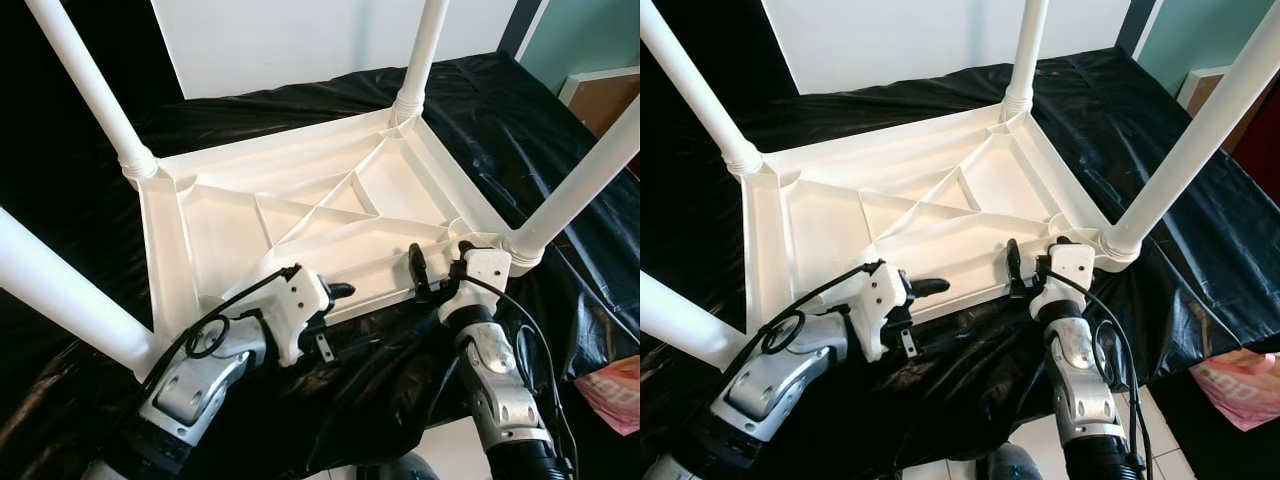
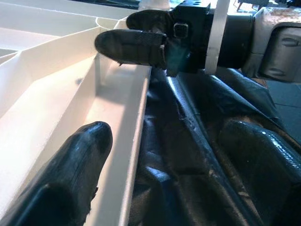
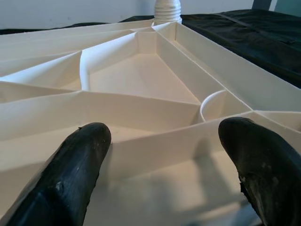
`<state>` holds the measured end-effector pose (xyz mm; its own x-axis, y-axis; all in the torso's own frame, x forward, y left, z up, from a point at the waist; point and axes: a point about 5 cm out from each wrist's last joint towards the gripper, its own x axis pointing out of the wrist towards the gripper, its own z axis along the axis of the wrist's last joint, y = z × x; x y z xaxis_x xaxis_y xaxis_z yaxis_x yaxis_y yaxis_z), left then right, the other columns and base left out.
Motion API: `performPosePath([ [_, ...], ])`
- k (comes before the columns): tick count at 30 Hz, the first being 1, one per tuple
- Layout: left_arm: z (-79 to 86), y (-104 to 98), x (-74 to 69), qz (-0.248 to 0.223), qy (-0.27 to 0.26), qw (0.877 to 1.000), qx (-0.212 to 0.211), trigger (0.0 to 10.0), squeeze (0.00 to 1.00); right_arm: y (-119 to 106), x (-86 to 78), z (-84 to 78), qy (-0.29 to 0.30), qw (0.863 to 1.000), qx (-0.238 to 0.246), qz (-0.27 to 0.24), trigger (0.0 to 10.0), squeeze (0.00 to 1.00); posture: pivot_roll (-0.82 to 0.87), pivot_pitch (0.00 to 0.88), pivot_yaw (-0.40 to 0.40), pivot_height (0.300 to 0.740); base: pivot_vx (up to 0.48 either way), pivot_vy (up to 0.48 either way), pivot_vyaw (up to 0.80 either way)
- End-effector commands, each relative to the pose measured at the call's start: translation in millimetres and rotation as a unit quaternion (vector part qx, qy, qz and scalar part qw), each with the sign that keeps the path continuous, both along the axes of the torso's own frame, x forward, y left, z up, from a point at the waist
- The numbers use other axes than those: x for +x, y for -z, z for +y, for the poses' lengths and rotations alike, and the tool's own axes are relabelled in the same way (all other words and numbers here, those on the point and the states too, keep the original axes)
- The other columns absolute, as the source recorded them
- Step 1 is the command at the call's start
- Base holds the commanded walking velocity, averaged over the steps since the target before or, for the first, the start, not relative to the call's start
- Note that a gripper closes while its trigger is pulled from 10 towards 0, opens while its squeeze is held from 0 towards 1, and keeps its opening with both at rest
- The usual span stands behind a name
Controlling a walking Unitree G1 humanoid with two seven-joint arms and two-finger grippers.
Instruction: Building children table
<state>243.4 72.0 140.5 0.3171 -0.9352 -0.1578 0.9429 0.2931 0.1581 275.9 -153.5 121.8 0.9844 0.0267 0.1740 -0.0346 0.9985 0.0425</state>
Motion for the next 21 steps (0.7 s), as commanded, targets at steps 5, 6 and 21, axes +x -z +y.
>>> performPosePath([
  [5, 2.8, 9, -6.5, -0.002, 0.0, 1.0, 0.03, 10.0, 0.0, 8, -12.0, 5.0, -0.006, 1.0, 0.012, 0.015, 10.0, 0.0, 0.03, 0.165, -0.05, 0.74, 0.0, 0.0, 0.0],
  [6, 4.7, 12, -7.3, -0.004, -0.004, 0.999, 0.043, 10.0, 0.0, 8, -16.1, 7.1, -0.012, 1.0, 0.02, 0.018, 10.0, 0.0, 0.02, 0.167, -0.048, 0.74, 0.0, 0.0, 0.0],
  [21, 9.2, 13, 12.7, -0.062, -0.066, 0.992, 0.083, 10.0, 0.0, 20, -28.6, 4.4, -0.046, 0.995, 0.074, 0.049, 10.0, 0.0, 0.01, 0.153, -0.034, 0.74, 0.0, 0.0, 0.0],
])
